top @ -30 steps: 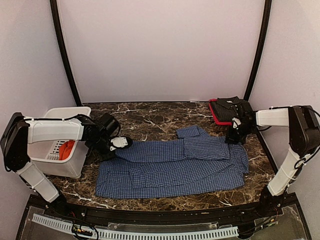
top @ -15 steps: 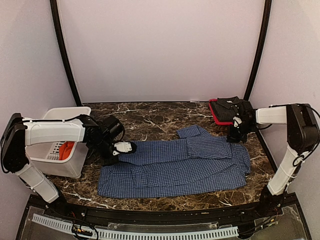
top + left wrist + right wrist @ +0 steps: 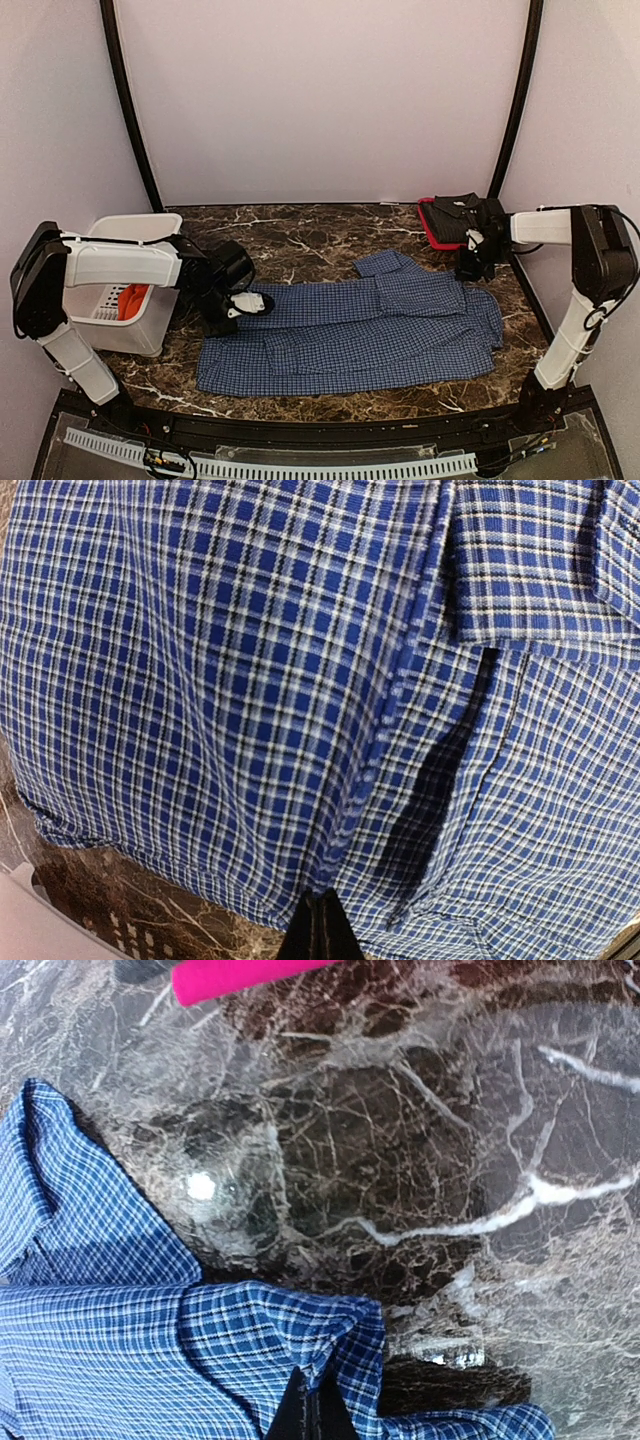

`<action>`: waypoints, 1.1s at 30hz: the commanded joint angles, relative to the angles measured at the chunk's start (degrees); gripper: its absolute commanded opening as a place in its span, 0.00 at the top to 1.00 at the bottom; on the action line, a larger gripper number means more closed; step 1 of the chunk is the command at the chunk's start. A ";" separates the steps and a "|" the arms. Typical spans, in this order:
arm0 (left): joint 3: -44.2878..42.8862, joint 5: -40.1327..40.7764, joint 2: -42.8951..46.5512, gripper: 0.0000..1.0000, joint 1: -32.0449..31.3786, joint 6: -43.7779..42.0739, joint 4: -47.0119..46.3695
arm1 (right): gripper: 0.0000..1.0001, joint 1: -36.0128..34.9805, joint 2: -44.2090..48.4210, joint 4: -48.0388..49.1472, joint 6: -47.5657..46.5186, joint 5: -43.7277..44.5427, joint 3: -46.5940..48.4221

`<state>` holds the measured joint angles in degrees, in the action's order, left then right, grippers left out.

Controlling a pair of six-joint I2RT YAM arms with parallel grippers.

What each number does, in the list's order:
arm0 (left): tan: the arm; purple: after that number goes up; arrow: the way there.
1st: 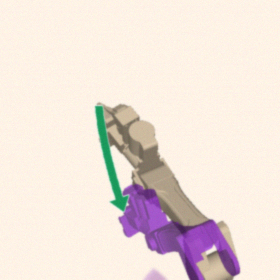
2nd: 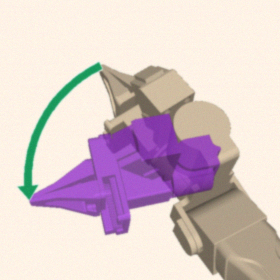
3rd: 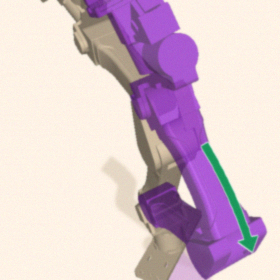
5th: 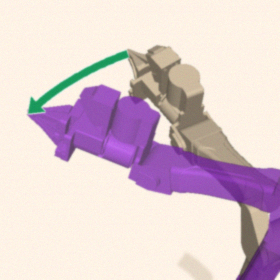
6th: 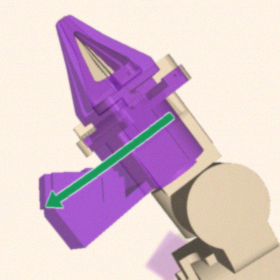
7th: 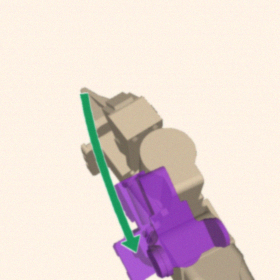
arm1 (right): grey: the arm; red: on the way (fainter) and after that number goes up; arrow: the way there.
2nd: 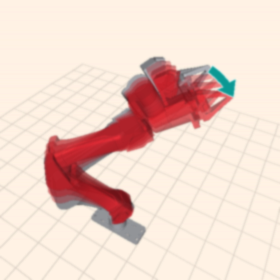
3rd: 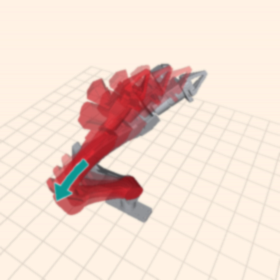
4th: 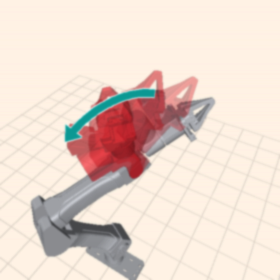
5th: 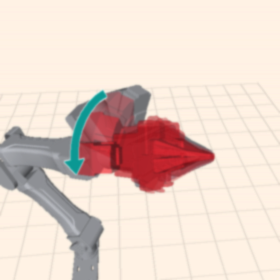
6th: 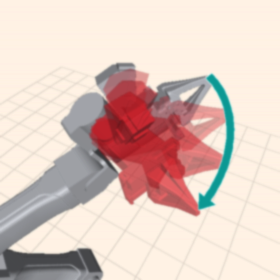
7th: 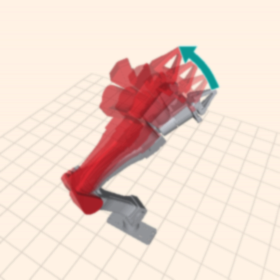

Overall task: Fold and stack the mixed laundry pile
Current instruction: Smooth out the rectangle-folded shirt at the center of the board.

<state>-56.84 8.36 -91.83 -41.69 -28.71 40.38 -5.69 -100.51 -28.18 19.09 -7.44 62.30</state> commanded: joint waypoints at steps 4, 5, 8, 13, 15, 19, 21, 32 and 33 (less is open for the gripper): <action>-0.61 0.82 -0.59 1.00 -0.23 0.82 0.98 | 0.68 0.07 9.48 -4.56 -1.45 -5.38 0.67; -0.63 0.80 -0.55 1.00 -0.23 0.79 0.96 | 0.60 -0.11 12.31 -5.19 -1.15 -6.08 -0.30; -0.92 0.61 -0.55 1.00 -0.23 0.85 0.71 | 0.53 -0.59 17.77 -7.35 -0.03 -8.70 -2.62; -1.32 -0.17 -0.04 1.00 -0.39 1.03 0.01 | 0.57 -3.66 21.12 -8.50 1.75 -11.60 -7.36; -1.34 -0.29 0.19 1.00 -0.43 0.86 0.04 | 0.57 -5.98 20.26 -7.79 1.90 -11.05 -9.02; -1.42 -0.10 0.31 1.00 -0.41 0.77 0.32 | 0.60 -9.62 17.01 -8.05 0.55 -8.64 -9.79; -1.36 -0.30 0.60 1.00 -0.41 0.90 0.32 | 0.60 -12.20 17.00 -8.10 0.42 -7.42 -9.54; -0.91 -0.83 1.90 1.00 -0.43 1.12 -0.19 | 0.69 -28.56 16.30 -5.50 -10.27 1.33 -4.70; -0.91 -0.88 1.89 1.00 -0.46 1.11 -0.25 | 0.70 -29.61 15.49 -5.56 -11.31 2.61 -4.16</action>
<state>-56.97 8.43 -92.20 -41.80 -28.01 40.01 -31.66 -83.68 -35.53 13.78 -10.35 54.72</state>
